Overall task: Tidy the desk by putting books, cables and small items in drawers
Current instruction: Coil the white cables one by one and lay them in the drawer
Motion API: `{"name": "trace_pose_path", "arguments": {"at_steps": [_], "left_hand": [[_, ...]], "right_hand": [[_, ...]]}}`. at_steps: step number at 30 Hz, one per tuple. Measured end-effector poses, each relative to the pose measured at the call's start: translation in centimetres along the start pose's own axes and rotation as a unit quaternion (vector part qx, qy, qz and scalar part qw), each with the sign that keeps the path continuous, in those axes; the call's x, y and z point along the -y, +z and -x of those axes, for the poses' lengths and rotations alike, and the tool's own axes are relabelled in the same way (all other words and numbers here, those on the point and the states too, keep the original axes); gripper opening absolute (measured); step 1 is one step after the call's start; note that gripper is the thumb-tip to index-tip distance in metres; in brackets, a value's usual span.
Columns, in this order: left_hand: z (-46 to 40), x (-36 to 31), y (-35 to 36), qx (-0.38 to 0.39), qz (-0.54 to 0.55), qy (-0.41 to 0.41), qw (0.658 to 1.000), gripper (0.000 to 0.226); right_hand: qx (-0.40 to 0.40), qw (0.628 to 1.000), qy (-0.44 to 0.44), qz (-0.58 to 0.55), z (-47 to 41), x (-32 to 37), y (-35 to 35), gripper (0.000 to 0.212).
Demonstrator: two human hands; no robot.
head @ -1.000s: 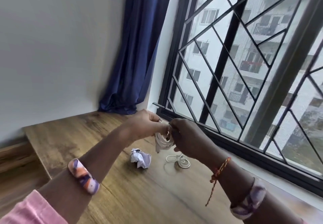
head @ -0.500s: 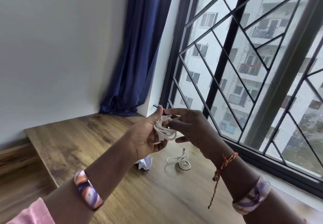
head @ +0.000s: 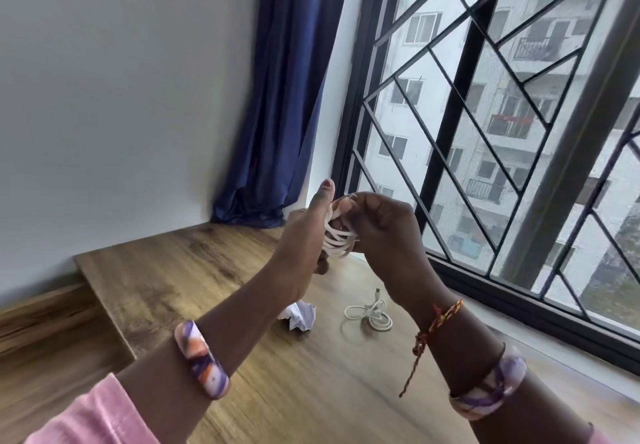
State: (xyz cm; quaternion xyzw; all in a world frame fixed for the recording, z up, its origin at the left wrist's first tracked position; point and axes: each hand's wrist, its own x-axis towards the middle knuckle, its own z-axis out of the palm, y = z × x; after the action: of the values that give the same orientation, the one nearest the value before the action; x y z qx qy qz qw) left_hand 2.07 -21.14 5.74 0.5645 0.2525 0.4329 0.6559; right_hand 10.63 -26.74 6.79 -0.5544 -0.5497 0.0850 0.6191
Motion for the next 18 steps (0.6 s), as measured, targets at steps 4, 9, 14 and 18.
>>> {"name": "trace_pose_path", "arguments": {"at_steps": [4,9,14,18], "left_hand": [[0.2,0.1,-0.4,0.027,-0.118,0.102,0.987,0.039],[-0.1,1.1,-1.5,0.040,-0.286,0.198,0.937,0.044],[-0.4,3.1,-3.6,0.038,-0.534,0.170,0.827,0.056],[0.8,4.1,-5.5,0.012,-0.652,0.107,0.751,0.048]], "right_hand": [[-0.010,0.997,0.030,-0.064,-0.3,-0.2,0.1,0.035],[-0.011,0.987,0.104,-0.122,-0.1,-0.4,0.0,0.034],[0.045,0.962,0.234,-0.134,0.5,-2.5,1.0,0.026],[0.103,0.940,0.304,-0.116,1.7,-5.3,3.0,0.027]]}}
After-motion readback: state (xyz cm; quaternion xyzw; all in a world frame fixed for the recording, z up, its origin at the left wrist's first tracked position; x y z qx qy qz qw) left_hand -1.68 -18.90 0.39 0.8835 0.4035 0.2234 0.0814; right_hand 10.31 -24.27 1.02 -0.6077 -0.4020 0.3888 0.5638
